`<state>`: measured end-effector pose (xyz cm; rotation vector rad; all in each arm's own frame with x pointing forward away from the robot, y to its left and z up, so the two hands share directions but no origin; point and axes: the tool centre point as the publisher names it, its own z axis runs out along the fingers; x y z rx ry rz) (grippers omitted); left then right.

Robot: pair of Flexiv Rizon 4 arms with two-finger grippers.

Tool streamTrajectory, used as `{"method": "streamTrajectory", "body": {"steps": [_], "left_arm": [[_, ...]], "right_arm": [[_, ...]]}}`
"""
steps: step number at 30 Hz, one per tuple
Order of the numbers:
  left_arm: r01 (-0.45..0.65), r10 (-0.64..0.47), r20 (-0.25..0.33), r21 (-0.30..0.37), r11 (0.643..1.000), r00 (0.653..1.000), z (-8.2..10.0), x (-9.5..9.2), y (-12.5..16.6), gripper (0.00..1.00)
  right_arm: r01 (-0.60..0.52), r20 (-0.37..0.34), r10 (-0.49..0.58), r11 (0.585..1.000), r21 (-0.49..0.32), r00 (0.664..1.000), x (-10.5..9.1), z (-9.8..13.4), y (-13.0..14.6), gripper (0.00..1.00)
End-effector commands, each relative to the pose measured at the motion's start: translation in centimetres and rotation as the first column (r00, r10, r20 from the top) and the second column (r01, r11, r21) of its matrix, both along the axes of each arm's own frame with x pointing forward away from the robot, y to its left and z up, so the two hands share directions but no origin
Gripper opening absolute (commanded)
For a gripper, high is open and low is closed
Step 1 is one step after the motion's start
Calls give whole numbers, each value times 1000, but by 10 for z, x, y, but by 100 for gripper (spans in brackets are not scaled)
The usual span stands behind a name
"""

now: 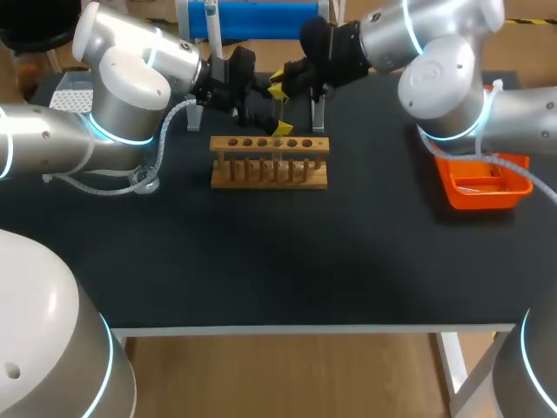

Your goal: Invert the test tube, pick up the pipette, mount the tip to pipette, aspirate from beaker and dispense into the tube, eject the tip, return the pipette, and cap with the stopper.

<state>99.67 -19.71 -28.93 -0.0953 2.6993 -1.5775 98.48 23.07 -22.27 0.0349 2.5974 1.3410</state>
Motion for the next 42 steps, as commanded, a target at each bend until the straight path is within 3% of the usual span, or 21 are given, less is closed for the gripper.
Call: {"method": "streamTrajectory", "body": {"steps": [1,42], "left_arm": [[4,-4,-2,-1,1000,1000,-1,1,0,100],[4,-4,-2,-1,1000,1000,-1,1,0,100]], "right_arm": [[0,-3,0,1000,-6,1000,2,-2,1,0],[48,-68,-47,999,16,997,-5,-31,-9,0]]}}
